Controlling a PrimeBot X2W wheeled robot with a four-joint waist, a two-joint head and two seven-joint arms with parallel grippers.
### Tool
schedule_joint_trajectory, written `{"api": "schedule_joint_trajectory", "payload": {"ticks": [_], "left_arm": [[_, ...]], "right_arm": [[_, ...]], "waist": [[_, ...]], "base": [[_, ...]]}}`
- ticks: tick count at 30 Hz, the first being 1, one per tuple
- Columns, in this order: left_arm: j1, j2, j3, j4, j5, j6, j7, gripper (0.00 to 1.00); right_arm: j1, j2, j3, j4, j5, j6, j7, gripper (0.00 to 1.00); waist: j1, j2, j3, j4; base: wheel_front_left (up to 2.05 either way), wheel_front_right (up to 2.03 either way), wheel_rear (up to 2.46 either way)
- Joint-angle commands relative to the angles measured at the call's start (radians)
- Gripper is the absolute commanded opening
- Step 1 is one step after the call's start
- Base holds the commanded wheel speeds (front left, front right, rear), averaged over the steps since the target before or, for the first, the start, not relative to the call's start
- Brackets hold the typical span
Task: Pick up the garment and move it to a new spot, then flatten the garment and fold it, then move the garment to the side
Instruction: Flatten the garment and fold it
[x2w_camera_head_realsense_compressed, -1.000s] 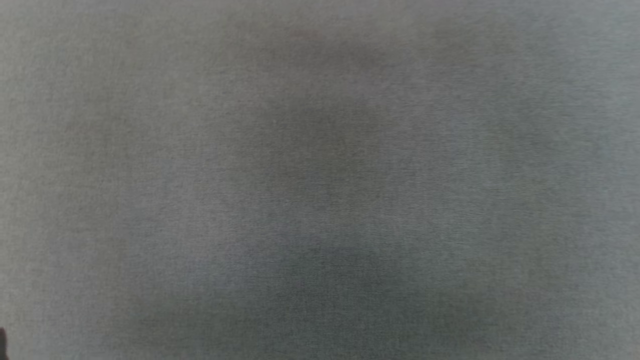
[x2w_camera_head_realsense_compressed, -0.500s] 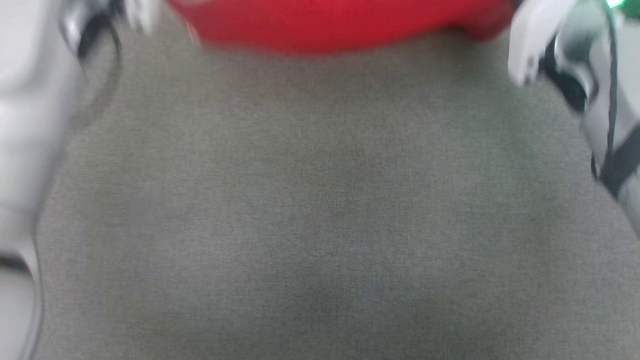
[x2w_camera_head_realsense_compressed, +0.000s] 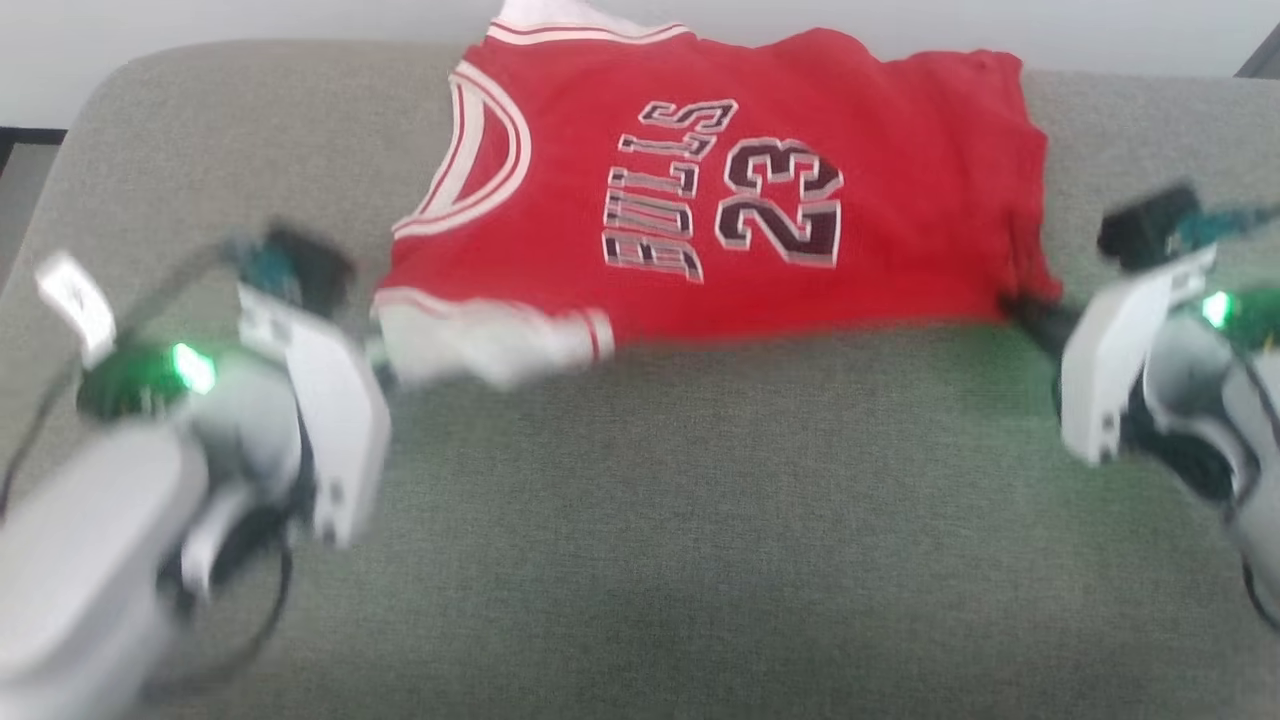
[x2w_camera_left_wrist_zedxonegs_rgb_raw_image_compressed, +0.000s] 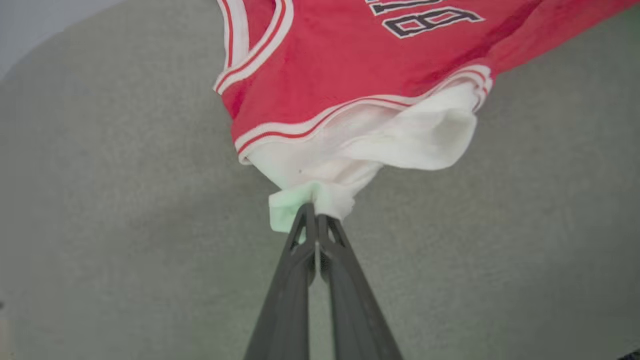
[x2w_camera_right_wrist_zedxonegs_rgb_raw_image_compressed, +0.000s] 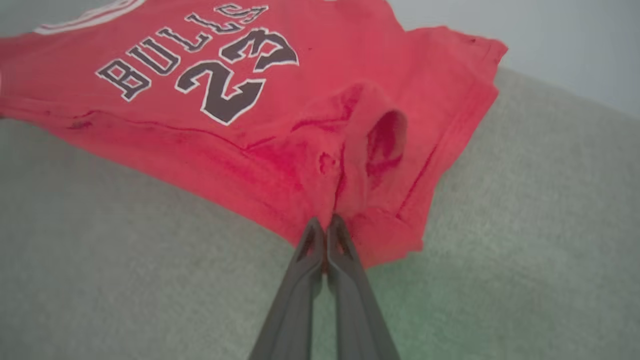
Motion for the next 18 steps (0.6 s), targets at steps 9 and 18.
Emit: {"api": "schedule_joint_trajectory", "payload": {"ticks": [9, 18], "left_arm": [[0.365, 0.171, 0.001, -0.4, -0.071, 0.276, 0.093, 0.0], [0.523, 0.221, -0.047, -0.578, -0.087, 0.391, 0.134, 0.0]], "right_arm": [[0.289, -0.134, -0.033, -0.28, 0.073, -0.002, 0.191, 0.0], [0.509, -0.276, -0.106, -0.501, 0.159, -0.002, 0.338, 0.0]], "waist": [[0.0, 0.0, 0.004, -0.01], [0.0, 0.0, 0.008, -0.006]], "base": [[0.0, 0.0, 0.0], [0.0, 0.0, 0.0]]}}
